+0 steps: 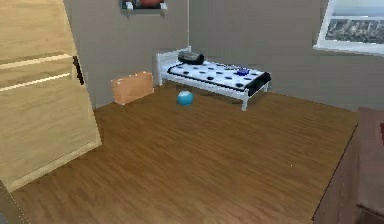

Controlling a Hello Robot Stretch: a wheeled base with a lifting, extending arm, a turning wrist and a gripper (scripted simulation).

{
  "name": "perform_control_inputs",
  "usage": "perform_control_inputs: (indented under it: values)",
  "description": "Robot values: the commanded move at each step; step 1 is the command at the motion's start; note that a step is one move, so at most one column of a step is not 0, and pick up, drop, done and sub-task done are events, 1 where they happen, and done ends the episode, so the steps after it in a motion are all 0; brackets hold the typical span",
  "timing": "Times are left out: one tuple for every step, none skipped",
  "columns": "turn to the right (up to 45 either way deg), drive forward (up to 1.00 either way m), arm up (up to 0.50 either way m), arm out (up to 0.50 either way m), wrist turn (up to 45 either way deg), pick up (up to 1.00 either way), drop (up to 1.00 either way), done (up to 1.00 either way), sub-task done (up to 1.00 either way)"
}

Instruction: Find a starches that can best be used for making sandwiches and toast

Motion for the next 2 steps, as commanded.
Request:
perform_control_inputs:
  values:
    - [0.0, 0.05, 0.0, 0.0, 0.0, 0.0, 0.0, 0.0, 0.0]
    - [-6.0, 0.0, 0.0, 0.0, 0.0, 0.0, 0.0, 0.0, 0.0]
